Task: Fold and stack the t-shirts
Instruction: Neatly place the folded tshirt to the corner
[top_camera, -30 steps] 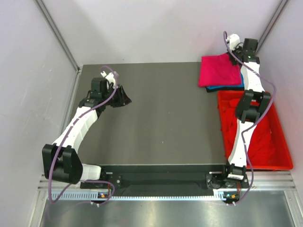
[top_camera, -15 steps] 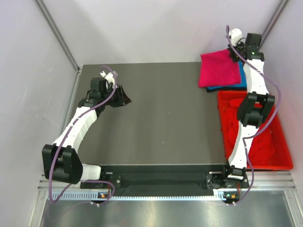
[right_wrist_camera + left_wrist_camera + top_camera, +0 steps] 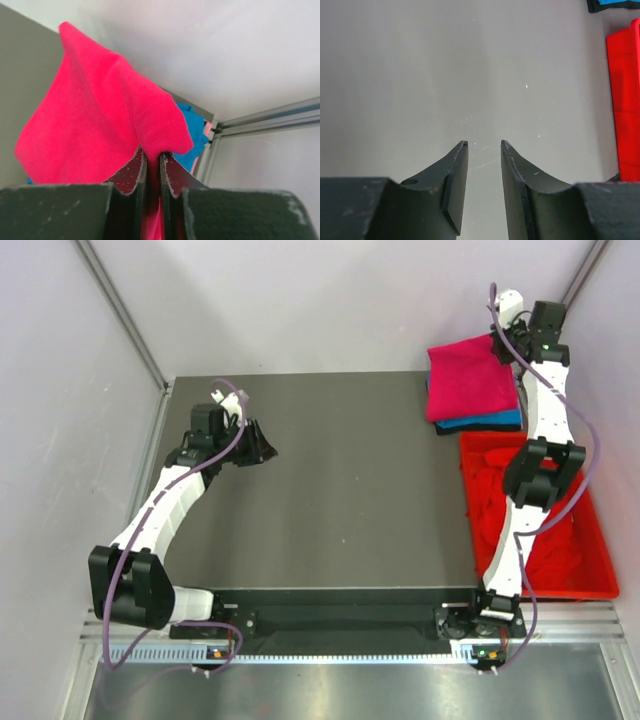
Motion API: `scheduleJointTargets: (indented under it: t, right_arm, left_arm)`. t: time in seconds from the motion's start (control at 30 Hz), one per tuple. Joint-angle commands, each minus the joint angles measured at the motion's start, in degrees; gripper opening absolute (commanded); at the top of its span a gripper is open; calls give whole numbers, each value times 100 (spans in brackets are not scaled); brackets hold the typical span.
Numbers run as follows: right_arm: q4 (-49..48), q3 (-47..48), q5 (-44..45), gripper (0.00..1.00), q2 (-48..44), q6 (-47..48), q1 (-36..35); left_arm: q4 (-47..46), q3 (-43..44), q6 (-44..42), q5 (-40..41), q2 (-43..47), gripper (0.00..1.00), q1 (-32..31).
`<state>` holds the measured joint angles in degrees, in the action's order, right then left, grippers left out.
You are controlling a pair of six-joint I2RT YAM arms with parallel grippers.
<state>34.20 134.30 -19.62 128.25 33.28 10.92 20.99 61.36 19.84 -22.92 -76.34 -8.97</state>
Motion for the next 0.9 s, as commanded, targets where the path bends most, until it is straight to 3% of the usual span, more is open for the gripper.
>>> scheduleJointTargets:
  t: [0.0,0.2,0.3,0.33,0.4,0.43,0.5,0.53,0.57,0.7,0.87]
  right_arm:
    - [-588,430,-227,0,174,-49,218]
    - [-1107,615,-183,0,938,-93,323]
    - [-1573,606,-43,6,1290,-242,350]
    - [-1800,597,97,20,1369,-399,350]
    - [-2214,589,335,32,1510,-462,367]
    - [-2381,589,466,46,1537,-610,367]
    - [-2531,615,608,60,1511,-682,385]
    - [-2575,563,660,74,1458,-813,385]
    - [-2611,510,730,78,1301,-892,385]
    - [-2760,-34,907,87,703,-1419,359]
    - [-2463,-738,855,81,78,-1921,86]
  left_arm:
    - [-254,-28,29,-81,66,38,27]
    - [-262,-37,47,-117,-30,38,53]
    - [-271,-19,73,-151,-144,38,71]
    - [-280,-10,91,-195,-162,38,80]
    - [-297,-2,108,-222,-250,38,89]
    - [-306,-2,126,-257,-259,38,89]
    - [-306,7,143,-310,-312,38,89]
    - [-306,7,152,-327,-320,38,89]
    - [-315,7,161,-371,-338,38,89]
    - [-315,-19,170,-415,-251,38,89]
    - [-342,-37,170,-459,-127,39,89]
